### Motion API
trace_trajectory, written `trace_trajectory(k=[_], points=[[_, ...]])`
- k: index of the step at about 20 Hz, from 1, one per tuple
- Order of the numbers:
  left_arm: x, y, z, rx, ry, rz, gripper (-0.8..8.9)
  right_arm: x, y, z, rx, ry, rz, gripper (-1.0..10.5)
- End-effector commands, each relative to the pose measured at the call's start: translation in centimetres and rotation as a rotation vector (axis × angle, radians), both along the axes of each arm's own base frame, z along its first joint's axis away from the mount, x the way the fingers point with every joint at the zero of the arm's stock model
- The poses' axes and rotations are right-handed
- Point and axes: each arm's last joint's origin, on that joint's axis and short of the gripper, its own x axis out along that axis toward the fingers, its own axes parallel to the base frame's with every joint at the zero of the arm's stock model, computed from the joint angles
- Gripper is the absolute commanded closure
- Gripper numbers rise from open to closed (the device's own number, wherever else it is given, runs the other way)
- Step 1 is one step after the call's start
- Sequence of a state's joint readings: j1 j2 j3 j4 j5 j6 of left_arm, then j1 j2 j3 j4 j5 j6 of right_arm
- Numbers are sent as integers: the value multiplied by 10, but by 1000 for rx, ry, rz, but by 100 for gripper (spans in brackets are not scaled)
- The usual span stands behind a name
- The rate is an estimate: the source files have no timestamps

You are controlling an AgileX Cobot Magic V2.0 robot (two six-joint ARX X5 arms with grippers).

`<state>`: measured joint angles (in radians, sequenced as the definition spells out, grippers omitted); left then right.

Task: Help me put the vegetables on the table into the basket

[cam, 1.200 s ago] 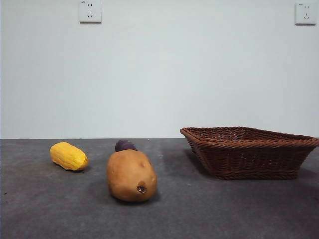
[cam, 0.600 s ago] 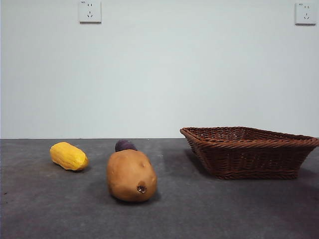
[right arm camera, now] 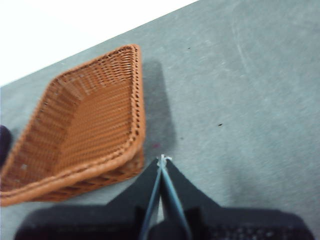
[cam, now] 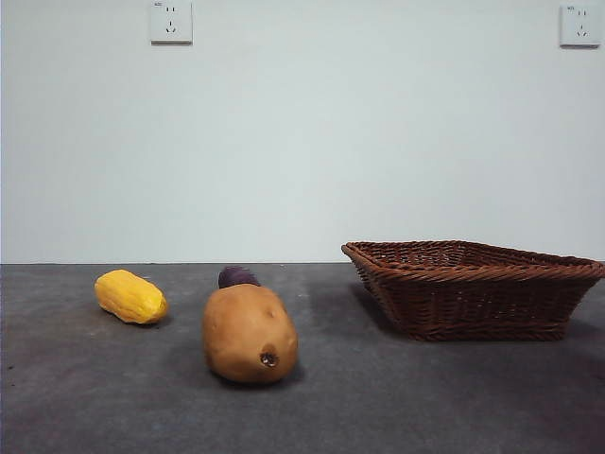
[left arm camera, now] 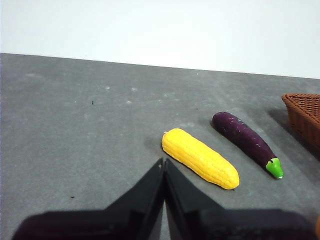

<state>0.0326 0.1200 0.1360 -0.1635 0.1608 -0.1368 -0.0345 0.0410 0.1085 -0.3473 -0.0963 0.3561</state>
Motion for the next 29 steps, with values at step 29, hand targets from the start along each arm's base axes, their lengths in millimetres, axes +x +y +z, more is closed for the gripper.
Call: trace_trajectory(k=[29], points=[[78, -14, 45, -503, 574, -546, 818, 133, 5, 120, 88, 529, 342, 929]])
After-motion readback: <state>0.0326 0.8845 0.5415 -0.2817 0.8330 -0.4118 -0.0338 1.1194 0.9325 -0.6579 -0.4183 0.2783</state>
